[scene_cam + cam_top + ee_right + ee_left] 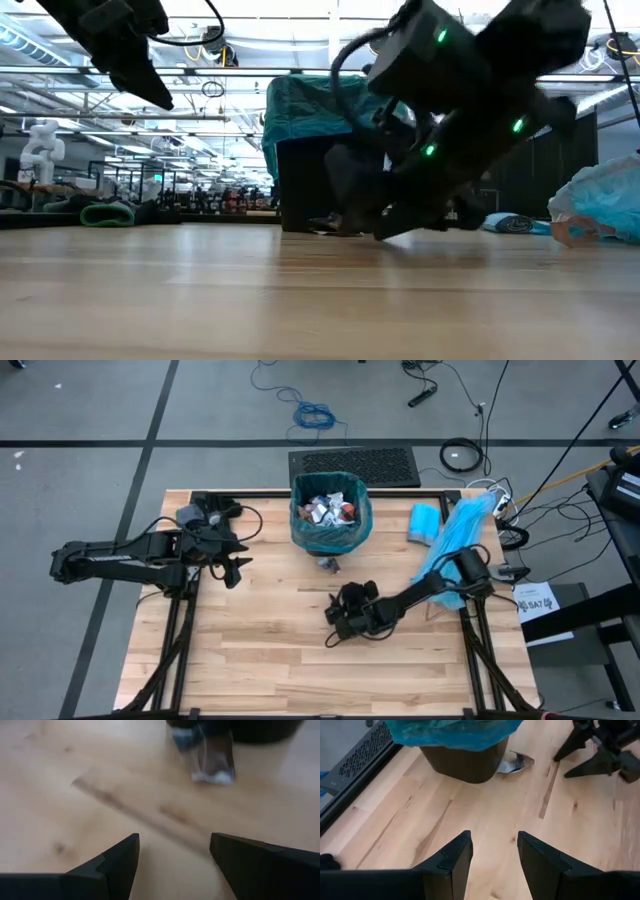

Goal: Place trash/remove bag and relplace
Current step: Put the white paper into the trash bin

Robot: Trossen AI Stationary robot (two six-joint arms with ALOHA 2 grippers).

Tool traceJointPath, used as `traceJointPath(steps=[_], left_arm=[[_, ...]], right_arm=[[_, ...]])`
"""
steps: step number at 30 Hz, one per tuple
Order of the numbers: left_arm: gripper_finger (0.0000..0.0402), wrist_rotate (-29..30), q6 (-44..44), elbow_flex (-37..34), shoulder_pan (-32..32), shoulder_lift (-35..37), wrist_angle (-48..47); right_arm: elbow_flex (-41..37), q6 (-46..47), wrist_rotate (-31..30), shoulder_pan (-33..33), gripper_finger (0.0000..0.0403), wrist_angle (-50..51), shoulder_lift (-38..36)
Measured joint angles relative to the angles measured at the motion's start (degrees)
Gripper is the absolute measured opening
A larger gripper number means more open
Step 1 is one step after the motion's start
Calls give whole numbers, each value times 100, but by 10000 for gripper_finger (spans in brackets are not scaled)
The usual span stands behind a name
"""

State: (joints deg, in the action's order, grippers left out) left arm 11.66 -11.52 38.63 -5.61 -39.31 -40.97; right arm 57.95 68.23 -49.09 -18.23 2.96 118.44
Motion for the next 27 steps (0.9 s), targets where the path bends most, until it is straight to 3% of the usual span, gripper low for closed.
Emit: traceJointPath(steps=[4,16,20,24,27], left_arm=[[162,-90,5,0,-1,-5,-70],[162,-103,14,0,0,-81,-74],[162,-103,33,0,0,-81,-74],[162,-103,47,0,0,-81,-75],[162,-103,47,0,0,-81,-76]], right_arm=[[-4,-979,-511,188,242,-940,350],[-2,-2585,-770,912,225,-2991,1137],[-7,-2781,-715,1161,177,-3215,1171],[-26,-2946,-729,1320,81,-3513,1189],[-32,-3315,-401,1318,14,-3785,1051]])
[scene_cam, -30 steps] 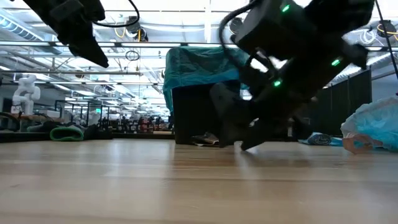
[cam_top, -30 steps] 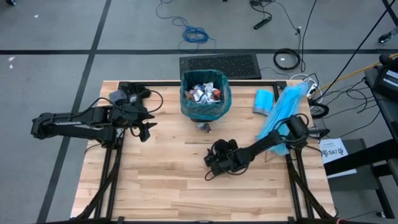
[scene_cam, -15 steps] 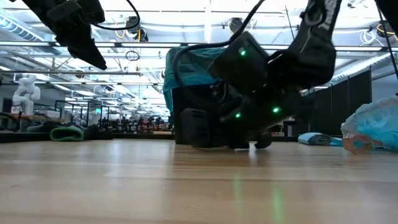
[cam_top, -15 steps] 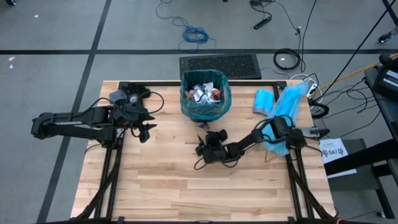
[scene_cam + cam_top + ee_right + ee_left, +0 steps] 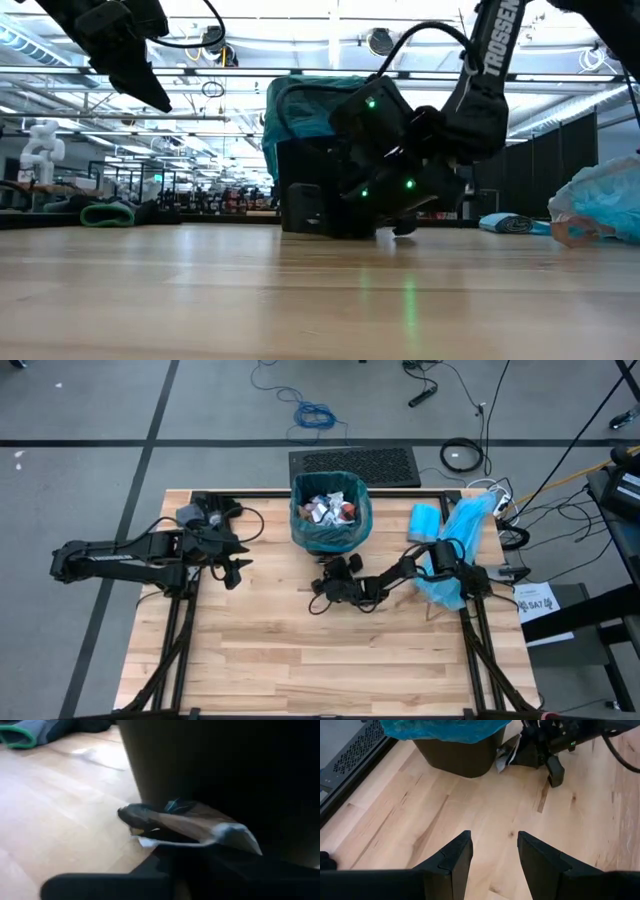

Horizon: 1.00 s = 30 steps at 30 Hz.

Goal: Place trash/remove bag and relplace
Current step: Put the white paper into the trash bin

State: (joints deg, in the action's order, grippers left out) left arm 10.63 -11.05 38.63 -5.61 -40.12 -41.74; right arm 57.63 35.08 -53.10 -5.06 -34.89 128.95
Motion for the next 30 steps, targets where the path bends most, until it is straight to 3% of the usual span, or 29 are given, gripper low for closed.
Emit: traceJointPath(steps=[6,20,26,30], left_arm=[[162,1,0,0,0,0,3],[162,39,448,0,-2,0,73],[162,46,450,0,-2,2,74],[162,50,450,0,-2,2,74]], right_arm=[[-5,-221,623,-361,1,446,-960],[22,-606,398,-965,0,1628,-3062],[21,-349,735,-904,0,2321,-3163],[21,74,1529,-761,18,2811,-3023]])
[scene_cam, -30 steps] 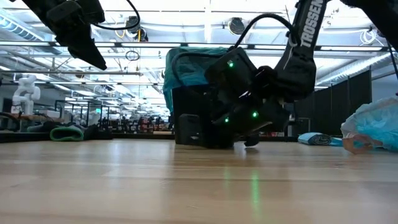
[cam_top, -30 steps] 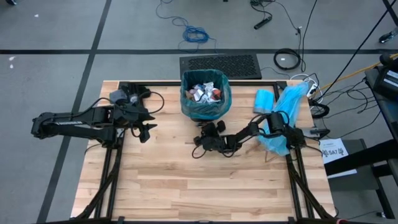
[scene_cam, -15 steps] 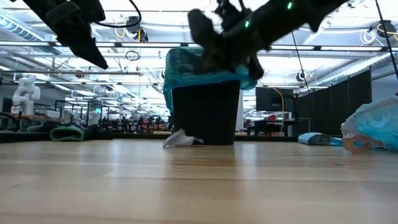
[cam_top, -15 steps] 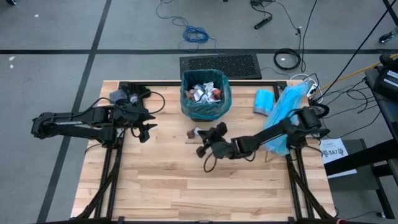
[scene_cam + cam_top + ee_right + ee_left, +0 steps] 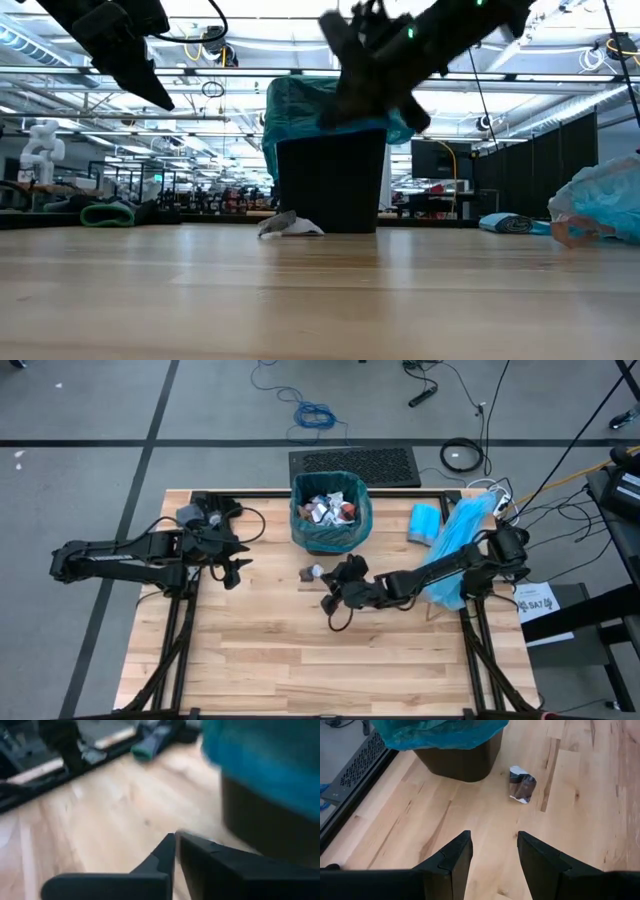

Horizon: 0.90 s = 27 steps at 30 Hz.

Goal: Place trash/remove bag and relplace
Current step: Put the white paper into the trash bin

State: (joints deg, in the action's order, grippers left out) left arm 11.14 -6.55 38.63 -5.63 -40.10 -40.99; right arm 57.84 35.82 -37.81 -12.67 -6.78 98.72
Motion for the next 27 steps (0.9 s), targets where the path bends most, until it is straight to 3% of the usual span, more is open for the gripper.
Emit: traceJointPath(steps=[7,16,23,27], left_arm=[[162,0,-9,0,2,-2,-18],[162,0,-20,0,2,-2,-37],[162,-2,-54,0,0,-2,-56],[162,-2,-54,0,2,-2,-63]], right_arm=[[0,-182,377,27,106,72,766],[6,-2033,189,69,216,-1224,1509],[4,-3399,15,202,257,-1693,1945],[11,-3651,13,364,260,-2372,2141]])
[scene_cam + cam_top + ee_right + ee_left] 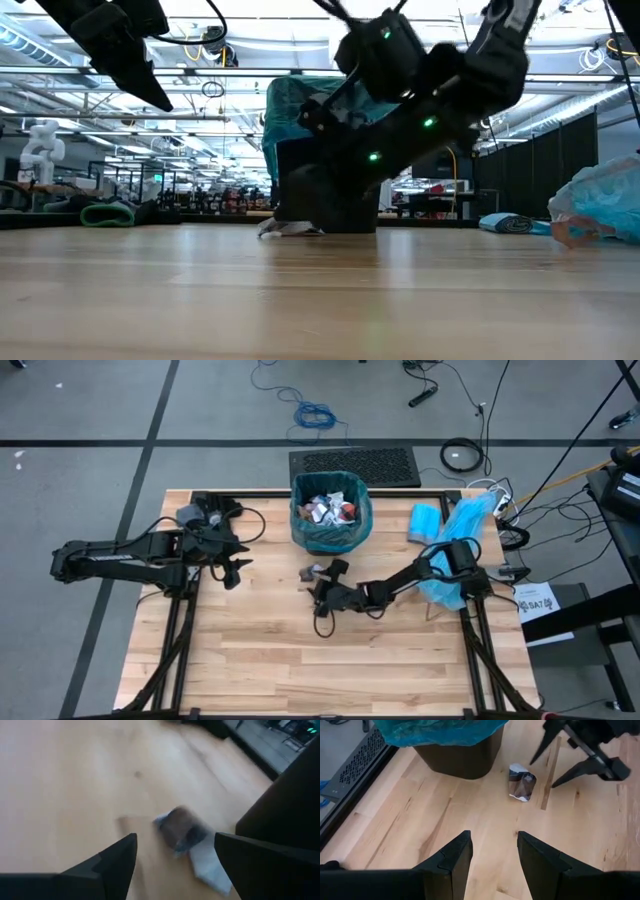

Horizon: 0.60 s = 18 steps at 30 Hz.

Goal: Place trash/remove bag and relplace
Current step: Put the white paper into the trash bin

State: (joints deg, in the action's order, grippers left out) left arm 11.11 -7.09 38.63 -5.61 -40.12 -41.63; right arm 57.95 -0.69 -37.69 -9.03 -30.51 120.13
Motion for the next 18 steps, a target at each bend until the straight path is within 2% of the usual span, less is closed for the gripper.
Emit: traceJointPath(steps=[4,12,15,18], left_arm=[[162,1,0,0,0,0,-2],[162,0,2,0,-2,0,-11],[162,0,0,0,0,0,-79],[162,0,0,0,-2,0,-126]], right_arm=[[4,192,-1,232,259,-557,255],[302,1187,242,493,252,-711,837],[485,1719,254,481,213,-494,939],[634,2122,277,389,139,-83,945]])
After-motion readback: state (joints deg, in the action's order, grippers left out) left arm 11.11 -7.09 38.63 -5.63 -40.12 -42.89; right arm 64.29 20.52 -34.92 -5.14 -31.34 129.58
